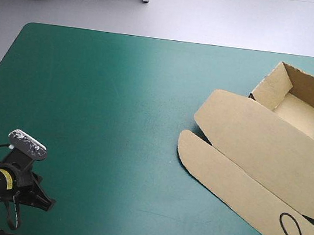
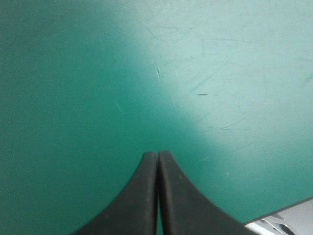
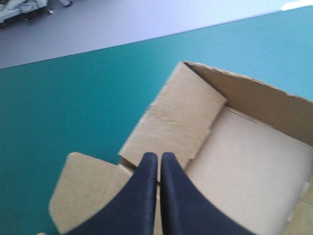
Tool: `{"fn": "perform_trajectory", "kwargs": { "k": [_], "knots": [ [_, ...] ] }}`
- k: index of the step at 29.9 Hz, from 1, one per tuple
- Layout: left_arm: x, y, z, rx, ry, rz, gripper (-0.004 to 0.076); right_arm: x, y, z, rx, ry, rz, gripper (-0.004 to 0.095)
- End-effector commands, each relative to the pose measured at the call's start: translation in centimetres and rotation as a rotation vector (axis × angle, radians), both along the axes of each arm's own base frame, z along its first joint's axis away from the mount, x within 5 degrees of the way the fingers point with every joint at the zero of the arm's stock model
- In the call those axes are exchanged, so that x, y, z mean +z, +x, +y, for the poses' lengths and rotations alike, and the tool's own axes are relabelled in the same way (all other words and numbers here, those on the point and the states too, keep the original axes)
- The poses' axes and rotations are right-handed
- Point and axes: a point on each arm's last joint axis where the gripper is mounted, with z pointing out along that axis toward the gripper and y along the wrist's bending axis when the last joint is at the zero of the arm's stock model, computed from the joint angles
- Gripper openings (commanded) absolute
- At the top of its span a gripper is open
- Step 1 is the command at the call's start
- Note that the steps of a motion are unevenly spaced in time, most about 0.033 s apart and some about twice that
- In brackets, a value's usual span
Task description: Fold the box
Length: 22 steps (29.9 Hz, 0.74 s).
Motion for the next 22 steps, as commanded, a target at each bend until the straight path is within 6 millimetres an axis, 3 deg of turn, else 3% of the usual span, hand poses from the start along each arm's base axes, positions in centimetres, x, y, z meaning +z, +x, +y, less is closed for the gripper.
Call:
{"fn": "perform_trajectory", "kwargs": {
  "k": [1, 7, 10, 16, 22],
  "knots": [
    [0.7, 0.0, -0.5, -0.019, -0.057, -0.014, -0.0009, 4.2, -2.9, 4.7, 0.115, -0.003, -0.142, -0.0013],
    [0.8, 0.0, -0.7, -0.024, -0.080, -0.016, -0.0009, 5.4, -5.9, 12.2, 0.336, -0.095, -0.175, -0.0013],
    [0.8, 0.0, -0.7, -0.024, -0.079, -0.015, -0.0009, 5.5, -7.9, 14.9, 0.413, -0.178, -0.172, -0.0013],
    [0.8, 0.0, -0.7, -0.024, -0.079, -0.015, -0.0009, 4.3, -12.3, 18.2, 0.515, -0.223, -0.134, -0.0013],
    [0.9, 0.0, -0.7, -0.074, -0.066, -0.052, -0.0009, 0.9, -15.8, 18.7, 0.578, -0.214, -0.059, -0.0013]
  ]
}}
